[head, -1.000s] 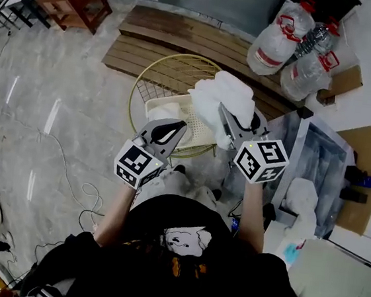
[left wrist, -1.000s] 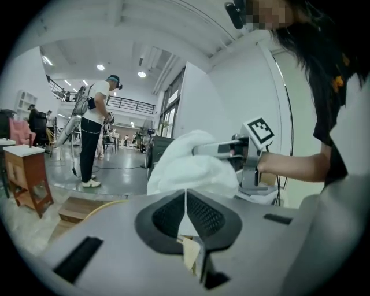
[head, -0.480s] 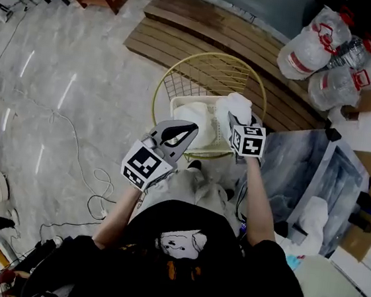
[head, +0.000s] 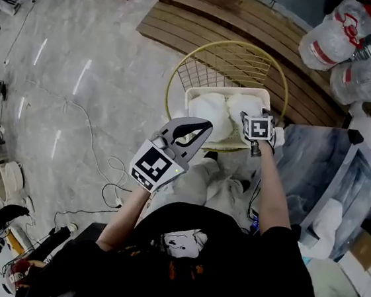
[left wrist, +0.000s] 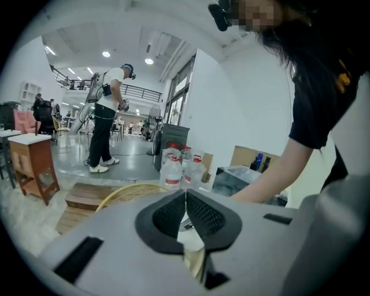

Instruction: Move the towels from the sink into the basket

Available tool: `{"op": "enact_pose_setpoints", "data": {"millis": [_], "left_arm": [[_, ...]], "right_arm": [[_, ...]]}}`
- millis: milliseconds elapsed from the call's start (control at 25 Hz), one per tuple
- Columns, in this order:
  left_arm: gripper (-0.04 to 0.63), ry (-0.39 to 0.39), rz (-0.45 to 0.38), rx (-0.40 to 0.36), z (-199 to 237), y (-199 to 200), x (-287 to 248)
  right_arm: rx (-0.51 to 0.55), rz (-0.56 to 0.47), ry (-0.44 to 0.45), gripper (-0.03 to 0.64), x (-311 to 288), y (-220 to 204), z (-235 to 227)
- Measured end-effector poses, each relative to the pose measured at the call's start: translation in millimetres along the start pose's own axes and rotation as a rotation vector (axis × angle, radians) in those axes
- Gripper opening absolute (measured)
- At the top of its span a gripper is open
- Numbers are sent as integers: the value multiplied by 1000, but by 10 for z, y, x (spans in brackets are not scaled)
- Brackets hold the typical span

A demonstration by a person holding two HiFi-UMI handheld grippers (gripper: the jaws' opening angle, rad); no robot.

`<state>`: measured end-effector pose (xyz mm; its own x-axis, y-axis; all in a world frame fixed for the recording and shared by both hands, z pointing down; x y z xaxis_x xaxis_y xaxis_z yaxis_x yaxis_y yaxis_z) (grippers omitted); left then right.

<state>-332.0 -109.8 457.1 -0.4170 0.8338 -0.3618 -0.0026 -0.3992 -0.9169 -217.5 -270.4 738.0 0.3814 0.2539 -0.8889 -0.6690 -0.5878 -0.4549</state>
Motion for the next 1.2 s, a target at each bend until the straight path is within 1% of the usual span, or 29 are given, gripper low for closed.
{"op": "enact_pose_setpoints", "data": {"millis": [120, 280, 400, 480, 600, 760, 880, 1000, 1200], "left_arm": [[5, -19, 20, 3, -17, -57, -20], [5, -60, 15, -13, -72, -1, -113], [5, -92, 9, -34, -170, 81, -214], [5, -130, 1, -57, -276, 155, -289], [5, -212, -20, -86, -512, 267, -460], [5, -319, -23, -113, -968, 339, -678], [5, -418, -37, -135, -1450, 386, -859], [6, -513, -58, -155, -2003, 440, -1039], [5, -600, -56, -200, -2958, 465, -1271]], "right_arm": [[-41, -59, 16, 345, 190, 72, 26], [-77, -185, 27, 345, 631, 196, 29], [-119, -285, 48, 345, 1048, 207, 30], [-167, -356, 50, 344, 1395, 164, -4], [-229, -451, 2, 344, 1956, 11, -161], [-280, -550, -70, 344, 2647, -298, -366], [-308, -613, -133, 344, 3146, -615, -576], [-335, -661, -198, 344, 3603, -1017, -830], [-385, -704, -268, 344, 4281, -1837, -1226]]}}
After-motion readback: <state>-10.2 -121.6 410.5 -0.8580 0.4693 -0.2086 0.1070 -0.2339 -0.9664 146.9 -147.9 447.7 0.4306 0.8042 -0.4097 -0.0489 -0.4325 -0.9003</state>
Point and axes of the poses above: the fingertips, and each gripper's own axes: x backward along the fingers, z to its left, y out of its top, the point moved 3 cm from there along x, backward along the fingers
